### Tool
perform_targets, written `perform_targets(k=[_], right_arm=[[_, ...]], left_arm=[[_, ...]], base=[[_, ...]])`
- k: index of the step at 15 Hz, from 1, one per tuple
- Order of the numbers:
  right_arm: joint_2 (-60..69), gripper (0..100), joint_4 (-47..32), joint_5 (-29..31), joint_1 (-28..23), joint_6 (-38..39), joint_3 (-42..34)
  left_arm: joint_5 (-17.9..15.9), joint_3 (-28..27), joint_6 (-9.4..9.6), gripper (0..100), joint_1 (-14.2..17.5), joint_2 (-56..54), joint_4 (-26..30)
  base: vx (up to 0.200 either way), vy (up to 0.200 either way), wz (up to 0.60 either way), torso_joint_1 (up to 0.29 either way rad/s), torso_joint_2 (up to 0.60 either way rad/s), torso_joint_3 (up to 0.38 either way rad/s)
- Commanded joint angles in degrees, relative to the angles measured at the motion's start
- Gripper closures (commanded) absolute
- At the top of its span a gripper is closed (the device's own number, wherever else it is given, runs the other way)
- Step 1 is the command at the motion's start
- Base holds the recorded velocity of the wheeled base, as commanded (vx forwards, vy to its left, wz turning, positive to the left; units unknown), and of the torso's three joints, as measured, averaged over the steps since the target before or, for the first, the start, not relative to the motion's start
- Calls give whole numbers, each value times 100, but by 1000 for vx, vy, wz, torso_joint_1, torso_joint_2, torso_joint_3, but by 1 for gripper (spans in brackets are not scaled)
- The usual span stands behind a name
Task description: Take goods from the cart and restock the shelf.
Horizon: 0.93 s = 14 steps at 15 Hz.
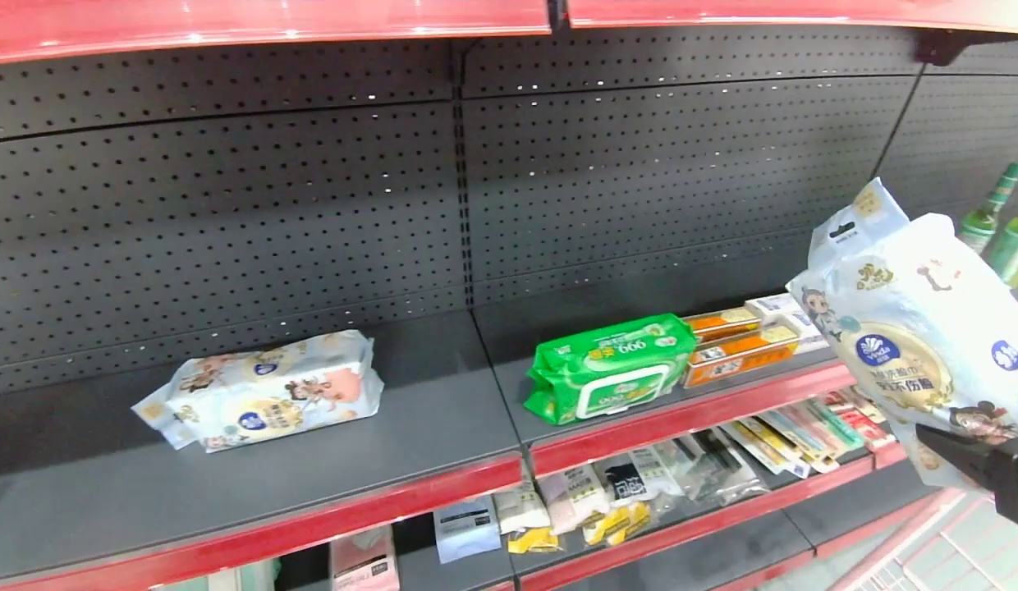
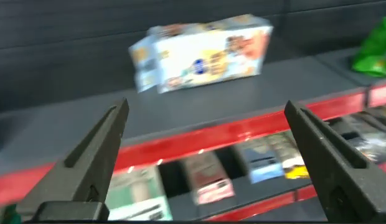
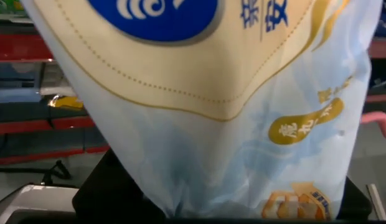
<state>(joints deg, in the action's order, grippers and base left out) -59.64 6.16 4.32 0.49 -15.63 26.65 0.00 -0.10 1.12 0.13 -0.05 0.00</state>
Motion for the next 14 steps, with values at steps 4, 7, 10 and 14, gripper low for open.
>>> perform_targets(k=[4,7,10,14], right_arm=[[31,100,8,8,4,-2,-19],[198,100,8,-1,-128,-28,-186],[681,100,8,-27,-189,-28,-503],[1657,100,8,-194,-189,34,-705]], left_arm=[[0,1,2,0,4,5,0],[0,10,-33,0,4,5,0],[0,1,-24,0,-5,14,0],[0,-8,-7,0,-75,304,9]], base=[[0,0,600,0,-2,0],[0,0,0,0,0,0],[0,0,0,0,0,0],[0,0,0,0,0,0]])
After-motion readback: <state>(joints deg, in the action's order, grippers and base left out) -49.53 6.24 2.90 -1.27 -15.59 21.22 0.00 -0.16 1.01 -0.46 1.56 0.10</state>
